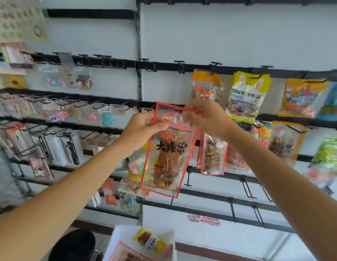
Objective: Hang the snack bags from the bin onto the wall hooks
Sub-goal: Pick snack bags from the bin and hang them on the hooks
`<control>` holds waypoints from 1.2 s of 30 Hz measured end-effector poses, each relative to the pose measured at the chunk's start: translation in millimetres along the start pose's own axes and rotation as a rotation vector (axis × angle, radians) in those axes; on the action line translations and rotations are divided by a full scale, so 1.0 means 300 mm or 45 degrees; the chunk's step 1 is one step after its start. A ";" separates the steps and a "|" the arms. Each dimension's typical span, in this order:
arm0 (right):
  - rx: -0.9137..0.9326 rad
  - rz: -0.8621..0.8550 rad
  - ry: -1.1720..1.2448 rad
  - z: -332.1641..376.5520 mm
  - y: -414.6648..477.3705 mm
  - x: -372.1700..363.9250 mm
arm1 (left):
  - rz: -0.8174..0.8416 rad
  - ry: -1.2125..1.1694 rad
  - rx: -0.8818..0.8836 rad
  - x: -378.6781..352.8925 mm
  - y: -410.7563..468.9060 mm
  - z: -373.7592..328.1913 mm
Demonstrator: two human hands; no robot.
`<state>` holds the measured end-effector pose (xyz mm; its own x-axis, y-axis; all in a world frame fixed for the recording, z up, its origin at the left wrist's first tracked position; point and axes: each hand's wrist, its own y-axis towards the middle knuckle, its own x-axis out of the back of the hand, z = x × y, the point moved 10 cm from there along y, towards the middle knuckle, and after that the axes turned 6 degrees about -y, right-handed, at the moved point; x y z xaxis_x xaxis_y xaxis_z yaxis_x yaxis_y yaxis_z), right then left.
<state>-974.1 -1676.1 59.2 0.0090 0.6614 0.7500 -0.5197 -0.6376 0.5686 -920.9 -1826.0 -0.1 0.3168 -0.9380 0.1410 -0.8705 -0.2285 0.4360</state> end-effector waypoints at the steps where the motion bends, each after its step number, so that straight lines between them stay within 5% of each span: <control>1: -0.012 -0.011 -0.008 -0.019 -0.021 0.029 | 0.029 0.000 -0.018 -0.039 0.006 -0.006; 8: -0.054 -0.069 -0.134 -0.190 -0.158 0.179 | -0.003 0.283 -0.348 -0.261 -0.019 -0.083; 15: -0.118 -0.070 -0.097 -0.353 -0.248 0.173 | 0.072 0.523 -0.363 -0.409 -0.068 0.008; 22: -0.213 -0.014 -0.084 -0.490 -0.262 0.089 | 0.260 1.126 -0.674 -0.489 -0.064 0.069; 36: -0.562 -0.226 0.071 -0.812 -0.145 0.009 | 0.461 1.383 -0.866 -0.636 0.222 0.363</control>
<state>-1159.5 -1550.5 -45.8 0.0910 0.7726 0.6283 -0.8276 -0.2922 0.4793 -1080.4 -1690.6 -94.7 0.5234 -0.1620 0.8366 -0.7094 0.4611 0.5331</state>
